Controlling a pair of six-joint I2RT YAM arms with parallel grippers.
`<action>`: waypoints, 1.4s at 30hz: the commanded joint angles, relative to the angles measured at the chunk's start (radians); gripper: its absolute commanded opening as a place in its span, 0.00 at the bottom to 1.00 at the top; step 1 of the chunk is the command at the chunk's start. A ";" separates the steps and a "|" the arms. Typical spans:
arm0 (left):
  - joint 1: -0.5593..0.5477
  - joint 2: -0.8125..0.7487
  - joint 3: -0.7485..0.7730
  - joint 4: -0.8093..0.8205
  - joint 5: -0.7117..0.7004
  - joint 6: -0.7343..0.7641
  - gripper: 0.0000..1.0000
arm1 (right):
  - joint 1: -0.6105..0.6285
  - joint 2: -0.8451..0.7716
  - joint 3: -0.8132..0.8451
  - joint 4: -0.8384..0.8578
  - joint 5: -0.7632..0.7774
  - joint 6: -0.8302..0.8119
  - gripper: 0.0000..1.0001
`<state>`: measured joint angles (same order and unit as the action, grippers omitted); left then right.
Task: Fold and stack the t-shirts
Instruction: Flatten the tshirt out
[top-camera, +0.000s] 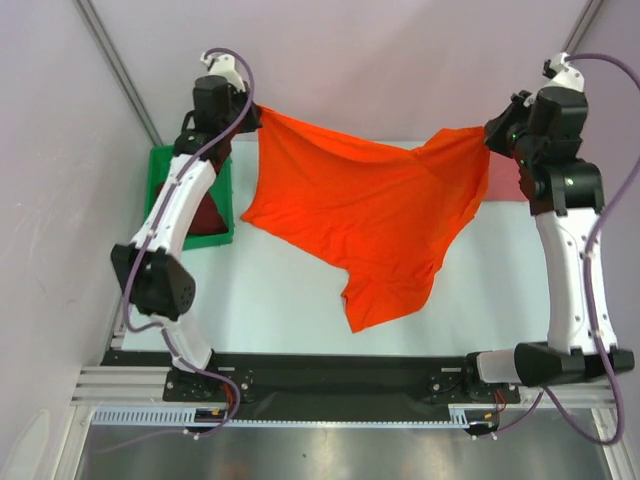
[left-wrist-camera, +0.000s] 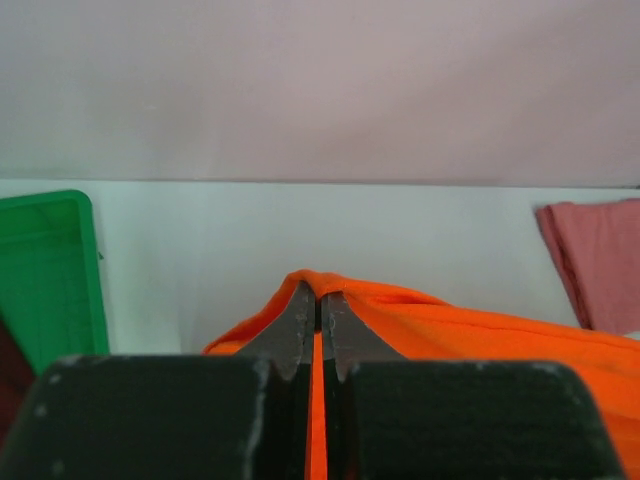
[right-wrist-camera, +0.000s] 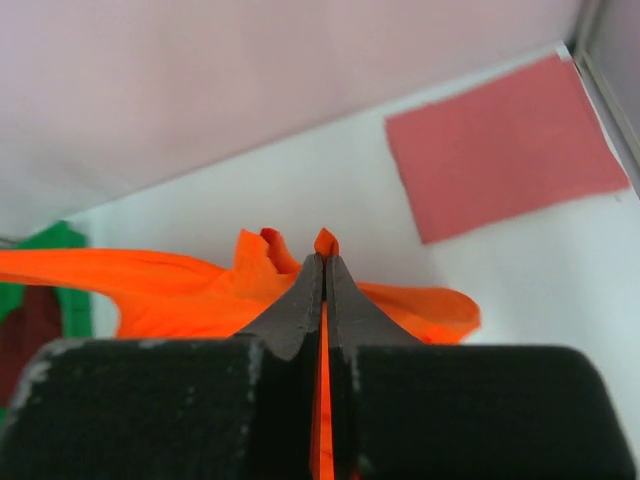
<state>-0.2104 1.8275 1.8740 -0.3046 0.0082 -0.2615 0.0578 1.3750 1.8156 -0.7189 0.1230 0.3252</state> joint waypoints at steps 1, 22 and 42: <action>0.011 -0.264 0.067 -0.008 0.004 -0.005 0.00 | 0.027 -0.154 0.152 -0.094 -0.049 0.038 0.00; 0.016 -0.916 0.111 -0.206 -0.136 0.054 0.00 | -0.006 -0.464 0.670 -0.464 -0.267 0.195 0.00; -0.015 -0.072 -0.403 0.297 0.130 -0.073 0.00 | -0.038 -0.415 -0.524 0.082 0.015 0.055 0.00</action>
<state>-0.2119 1.6470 1.3613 -0.0978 0.0868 -0.3130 0.0410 0.9340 1.3472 -0.8280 0.0441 0.4244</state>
